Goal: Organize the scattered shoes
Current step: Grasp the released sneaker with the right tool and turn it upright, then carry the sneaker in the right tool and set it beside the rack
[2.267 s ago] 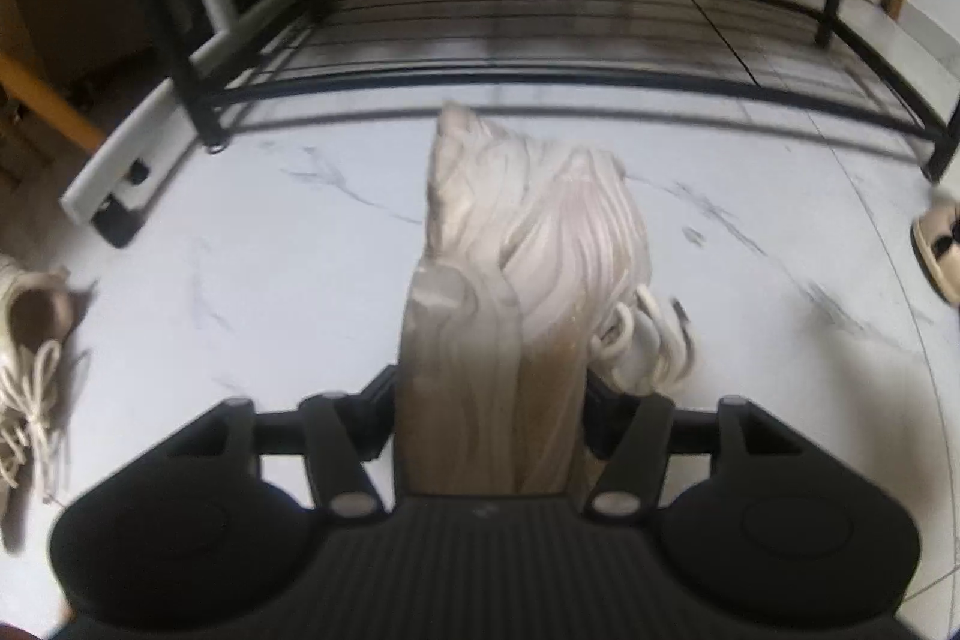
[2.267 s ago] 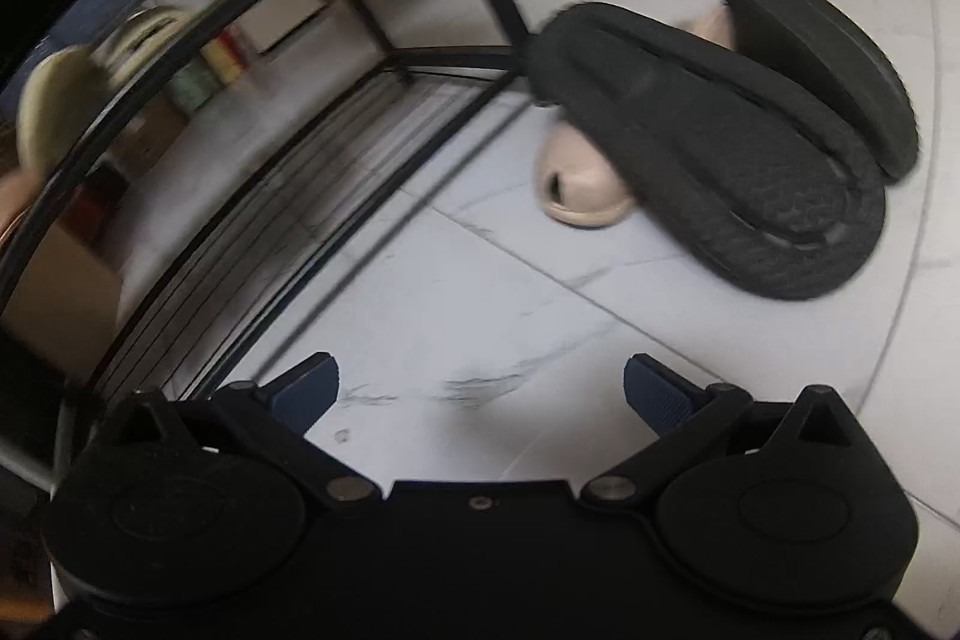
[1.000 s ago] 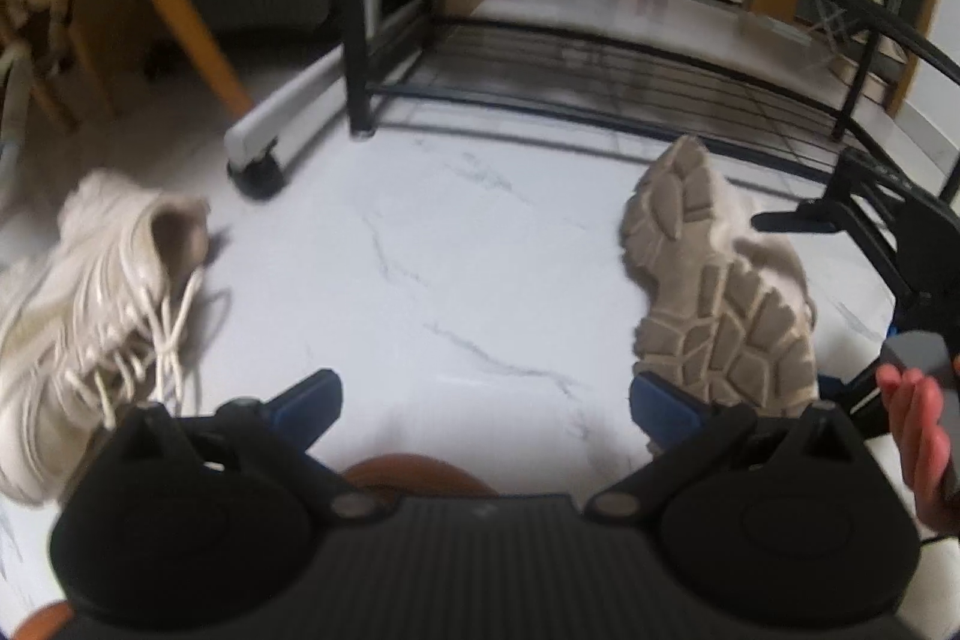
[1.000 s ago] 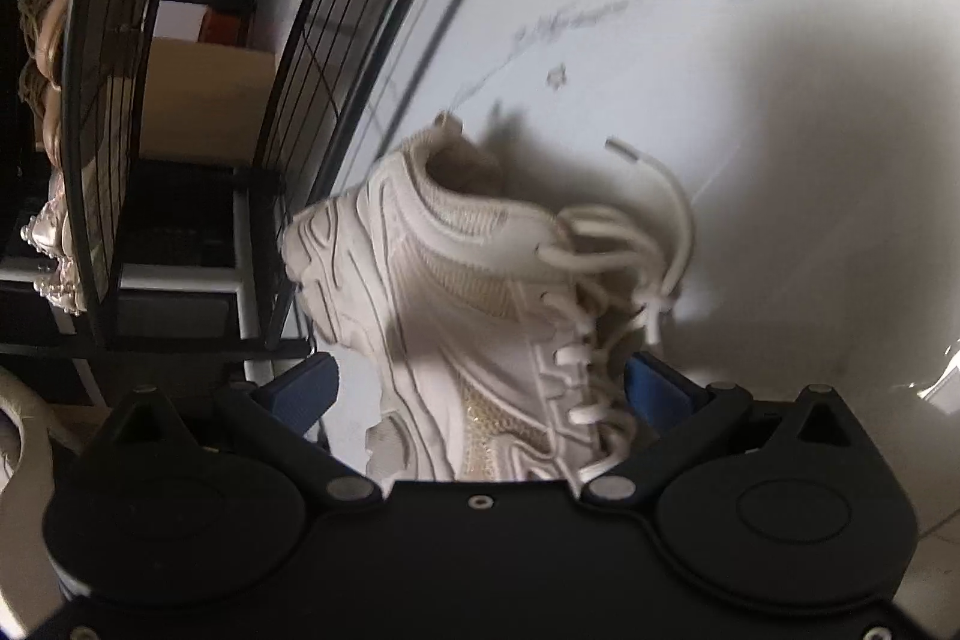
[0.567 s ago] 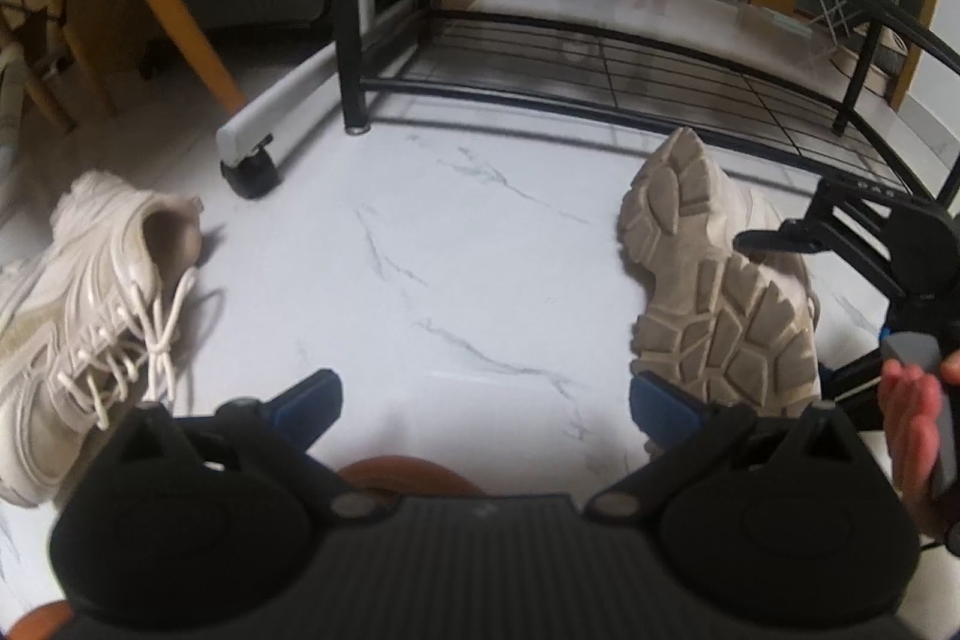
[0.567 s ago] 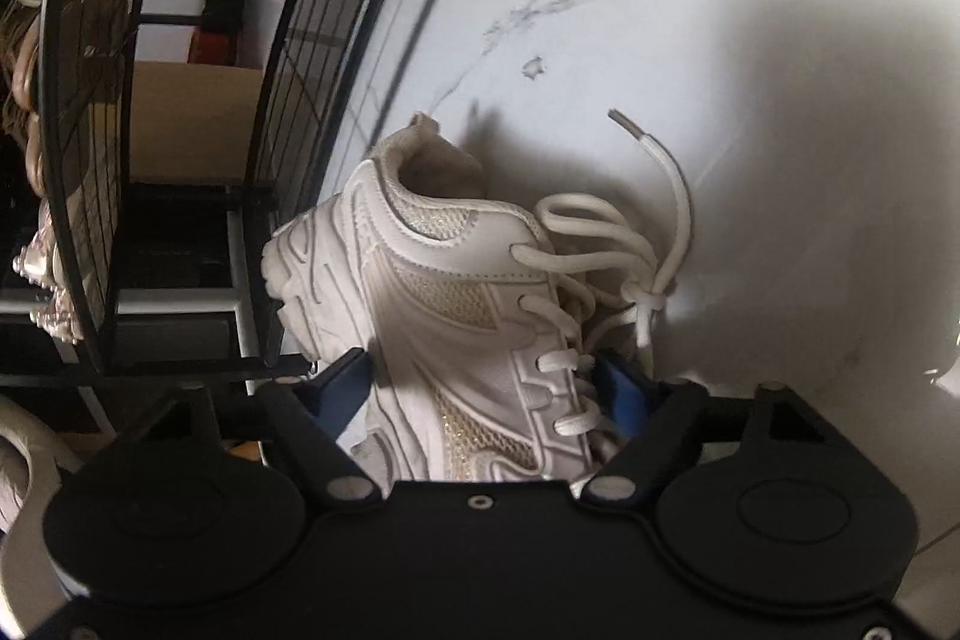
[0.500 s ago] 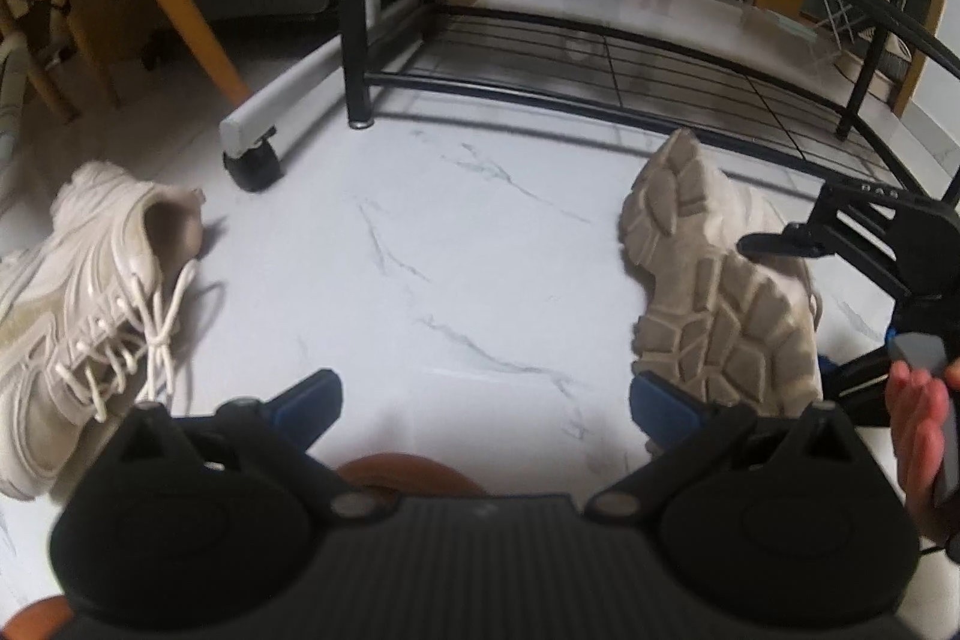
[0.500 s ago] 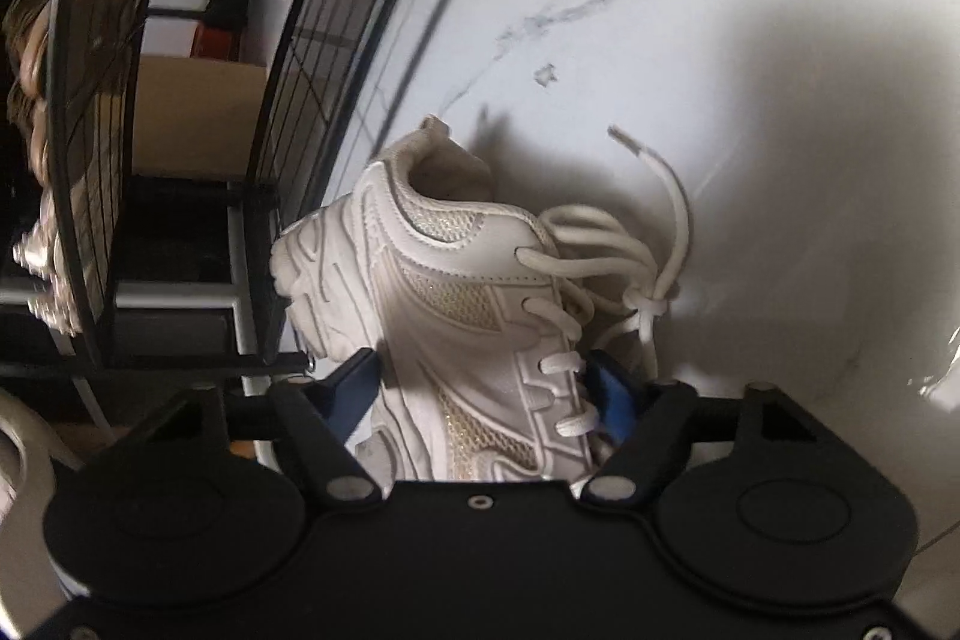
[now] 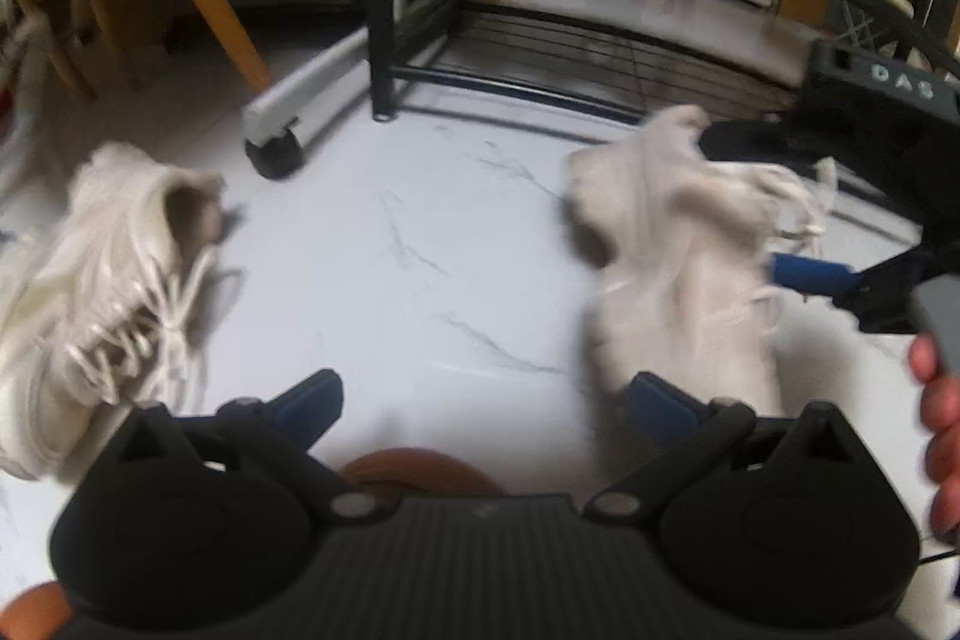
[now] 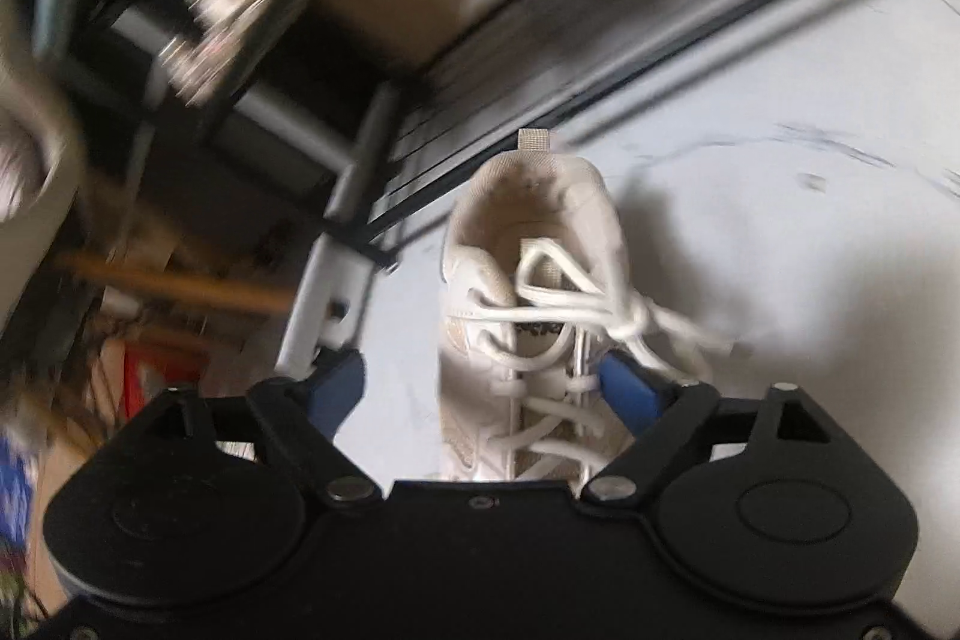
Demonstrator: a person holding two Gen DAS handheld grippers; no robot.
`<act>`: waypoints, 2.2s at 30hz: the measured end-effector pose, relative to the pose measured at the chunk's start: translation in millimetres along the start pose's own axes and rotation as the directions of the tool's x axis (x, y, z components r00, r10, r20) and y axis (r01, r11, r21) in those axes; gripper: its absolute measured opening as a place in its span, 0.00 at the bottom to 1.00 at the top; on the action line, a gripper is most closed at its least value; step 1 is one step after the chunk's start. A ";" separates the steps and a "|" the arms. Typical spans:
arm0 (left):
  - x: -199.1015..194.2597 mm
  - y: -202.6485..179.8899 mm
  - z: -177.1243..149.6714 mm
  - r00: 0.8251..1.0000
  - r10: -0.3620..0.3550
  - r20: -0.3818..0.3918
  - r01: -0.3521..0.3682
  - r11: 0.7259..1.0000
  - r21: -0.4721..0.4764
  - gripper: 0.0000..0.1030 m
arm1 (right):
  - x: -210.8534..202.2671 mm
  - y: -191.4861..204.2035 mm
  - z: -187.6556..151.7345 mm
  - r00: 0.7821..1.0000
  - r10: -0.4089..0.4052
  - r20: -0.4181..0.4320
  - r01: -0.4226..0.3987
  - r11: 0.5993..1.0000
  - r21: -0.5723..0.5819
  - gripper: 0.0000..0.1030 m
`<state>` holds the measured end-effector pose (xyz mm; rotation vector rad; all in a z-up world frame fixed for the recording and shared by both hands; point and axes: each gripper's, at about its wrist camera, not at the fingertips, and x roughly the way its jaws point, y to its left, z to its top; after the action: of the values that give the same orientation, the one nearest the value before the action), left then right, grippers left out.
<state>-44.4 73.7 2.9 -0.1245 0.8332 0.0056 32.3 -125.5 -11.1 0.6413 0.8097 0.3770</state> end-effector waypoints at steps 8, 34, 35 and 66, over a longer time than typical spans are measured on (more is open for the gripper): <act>-2.1 0.4 -1.0 1.000 0.008 0.009 -0.008 1.000 -0.020 0.99 | -5.9 -3.6 4.8 0.999 0.033 0.034 -0.036 0.995 0.093 0.98; 1.8 4.9 -0.2 1.000 -0.017 0.012 0.017 0.999 -0.036 0.99 | 82.9 33.3 -5.1 0.922 -0.349 -0.169 0.239 0.854 -0.462 0.83; 2.1 5.5 -0.2 1.000 -0.018 0.010 0.019 0.999 -0.039 0.99 | 72.0 24.8 1.5 0.919 -0.364 -0.153 0.263 0.852 -0.452 0.82; 1.9 7.2 -0.5 1.000 -0.023 0.006 0.023 0.998 -0.051 0.99 | 34.4 -29.0 35.2 0.733 -0.661 0.157 0.662 0.643 -0.386 0.77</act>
<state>-43.9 80.6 0.4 -0.1818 0.8263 0.0056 83.3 -142.1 -30.7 -0.0949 0.8706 -0.1387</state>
